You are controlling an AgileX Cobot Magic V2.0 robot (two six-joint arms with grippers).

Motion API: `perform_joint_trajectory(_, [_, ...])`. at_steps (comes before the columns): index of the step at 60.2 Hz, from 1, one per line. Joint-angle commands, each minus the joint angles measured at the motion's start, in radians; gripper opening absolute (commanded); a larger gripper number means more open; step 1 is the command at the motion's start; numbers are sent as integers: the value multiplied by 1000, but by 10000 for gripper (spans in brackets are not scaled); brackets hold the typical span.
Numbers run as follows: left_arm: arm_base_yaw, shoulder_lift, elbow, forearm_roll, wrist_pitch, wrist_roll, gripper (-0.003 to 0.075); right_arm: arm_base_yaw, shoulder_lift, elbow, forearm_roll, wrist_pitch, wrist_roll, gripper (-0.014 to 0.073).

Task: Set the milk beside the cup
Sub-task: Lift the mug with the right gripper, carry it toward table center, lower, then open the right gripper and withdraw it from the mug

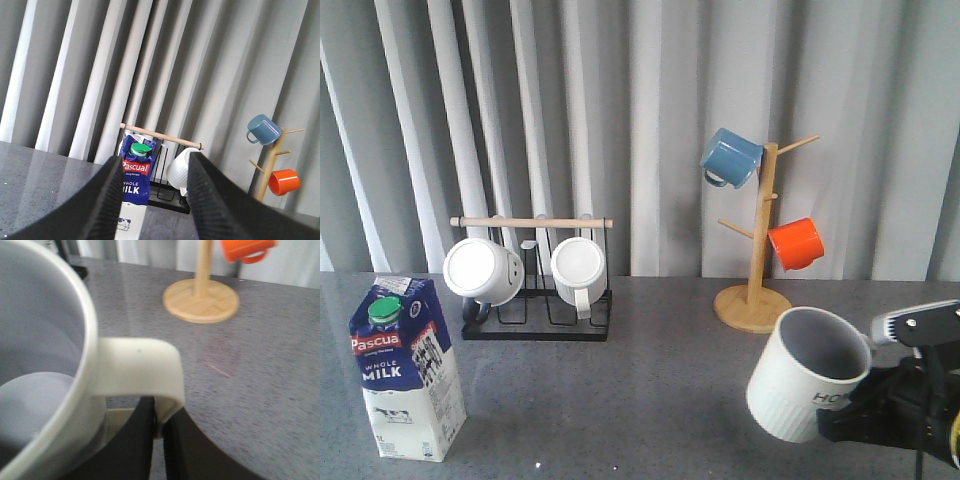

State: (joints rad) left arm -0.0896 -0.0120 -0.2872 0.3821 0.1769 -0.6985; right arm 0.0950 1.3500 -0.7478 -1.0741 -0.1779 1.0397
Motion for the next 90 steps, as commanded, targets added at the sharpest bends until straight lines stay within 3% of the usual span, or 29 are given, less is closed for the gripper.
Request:
perform_joint_trajectory(1, [-2, -10, -26, 3, -58, -8, 304, 60, 30, -72, -25, 33, 24, -7])
perform_joint_trajectory(14, [-2, -10, -26, 3, -58, -11, 304, 144, 179, -117, -24, 64, 28, -7])
perform_joint_trajectory(30, [-2, -10, -26, 1, -58, -11, 304, 150, 268, -195, -36, 153, 46, -2])
perform_joint_trajectory(47, [-2, -10, -26, -4, -57, -11, 304, 150, 309, -199, -34, 146, 52, 22])
perform_joint_trajectory(76, [-2, -10, -26, -4, -49, -11, 304, 150, 309, -199, -32, 146, 58, 274])
perform_joint_trajectory(90, [-2, -10, -26, -4, -40, -11, 304, 150, 266, -199, -26, 207, 61, 332])
